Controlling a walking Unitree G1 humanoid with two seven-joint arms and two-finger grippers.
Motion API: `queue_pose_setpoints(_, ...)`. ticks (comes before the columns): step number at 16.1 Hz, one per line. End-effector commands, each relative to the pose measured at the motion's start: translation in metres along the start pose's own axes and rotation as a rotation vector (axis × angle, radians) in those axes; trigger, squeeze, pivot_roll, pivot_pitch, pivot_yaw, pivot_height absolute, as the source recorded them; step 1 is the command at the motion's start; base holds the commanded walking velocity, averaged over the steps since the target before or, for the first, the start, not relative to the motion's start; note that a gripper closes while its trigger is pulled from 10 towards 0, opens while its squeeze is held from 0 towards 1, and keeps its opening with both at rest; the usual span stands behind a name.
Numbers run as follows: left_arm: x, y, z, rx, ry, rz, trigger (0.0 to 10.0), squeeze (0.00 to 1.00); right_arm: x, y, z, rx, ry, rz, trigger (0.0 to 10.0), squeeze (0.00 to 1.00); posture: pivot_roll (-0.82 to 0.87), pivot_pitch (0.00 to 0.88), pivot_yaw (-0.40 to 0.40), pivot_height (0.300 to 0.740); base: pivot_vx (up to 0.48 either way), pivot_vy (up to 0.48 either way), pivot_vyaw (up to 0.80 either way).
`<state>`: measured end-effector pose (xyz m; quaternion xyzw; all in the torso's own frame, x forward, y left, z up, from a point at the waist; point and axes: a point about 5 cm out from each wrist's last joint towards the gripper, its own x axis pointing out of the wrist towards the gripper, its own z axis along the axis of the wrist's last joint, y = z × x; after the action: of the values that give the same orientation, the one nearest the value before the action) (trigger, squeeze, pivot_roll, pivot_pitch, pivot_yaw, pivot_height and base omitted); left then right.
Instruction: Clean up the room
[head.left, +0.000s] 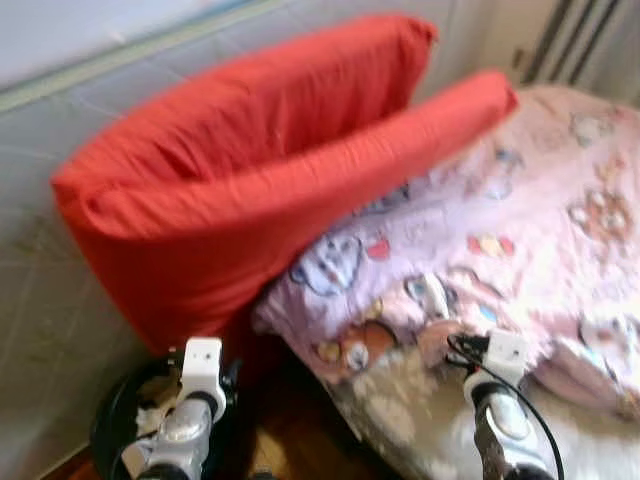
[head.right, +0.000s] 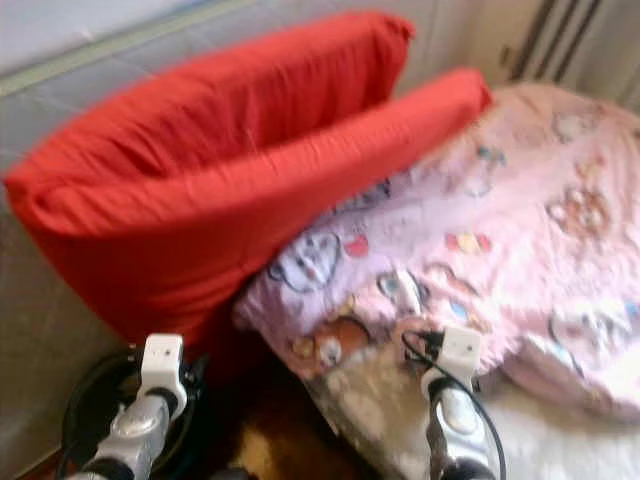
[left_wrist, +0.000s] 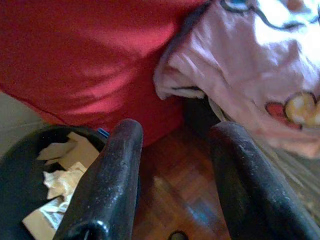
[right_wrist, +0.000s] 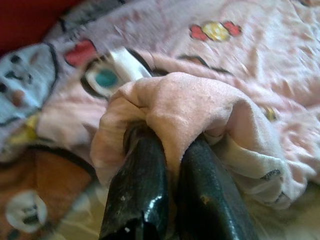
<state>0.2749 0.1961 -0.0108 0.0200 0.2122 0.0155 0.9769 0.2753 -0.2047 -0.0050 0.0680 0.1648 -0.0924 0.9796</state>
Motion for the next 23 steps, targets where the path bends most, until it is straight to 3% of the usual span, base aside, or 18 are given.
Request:
queue_pose_setpoints(1, -0.007, 0.006, -0.018, -0.013, 0.075, 0.026, 10.0, 0.00, -0.005, -0.001, -0.013, 0.004, 0.052, -0.008, 10.0, 0.00, 0.07, 0.067, 0.034, 0.740, 0.000, 0.000, 0.00)
queue_pose_setpoints(8, -0.019, 0.002, -0.047, -0.037, 0.214, 0.040, 10.0, 0.00, -0.029, -0.023, -0.054, -0.077, 0.274, -0.057, 10.0, 0.00, 0.07, 0.000, 0.005, 0.740, 0.000, 0.000, 0.00)
queue_pose_setpoints(13, -0.026, 0.008, -0.058, -0.024, 0.266, 0.054, 10.0, 0.00, -0.036, -0.021, -0.066, -0.097, 0.332, -0.071, 10.0, 0.00, 0.05, 0.030, 0.017, 0.740, 0.000, 0.000, 0.00)
queue_pose_setpoints(15, -0.032, 0.006, -0.067, -0.018, 0.293, 0.049, 10.0, 0.00, -0.046, -0.020, -0.080, -0.125, 0.393, -0.065, 10.0, 0.00, 0.05, 0.040, 0.019, 0.740, 0.000, 0.000, 0.00)
queue_pose_setpoints(17, -0.036, 0.006, -0.073, -0.031, 0.313, 0.060, 10.0, 0.00, -0.057, -0.027, -0.091, -0.087, 0.437, -0.083, 10.0, 0.00, 0.06, 0.046, 0.008, 0.740, 0.000, 0.000, 0.00)
queue_pose_setpoints(18, -0.037, 0.007, -0.075, -0.036, 0.319, 0.066, 10.0, 0.00, -0.062, -0.027, -0.097, -0.121, 0.465, -0.052, 10.0, 0.00, 0.07, 0.048, 0.003, 0.740, 0.000, 0.000, 0.00)
queue_pose_setpoints(23, -0.038, 0.005, -0.077, -0.049, 0.323, 0.070, 10.0, 0.00, -0.062, -0.029, -0.097, -0.118, 0.465, -0.058, 10.0, 0.00, 0.07, 0.053, -0.005, 0.740, 0.000, 0.000, 0.00)
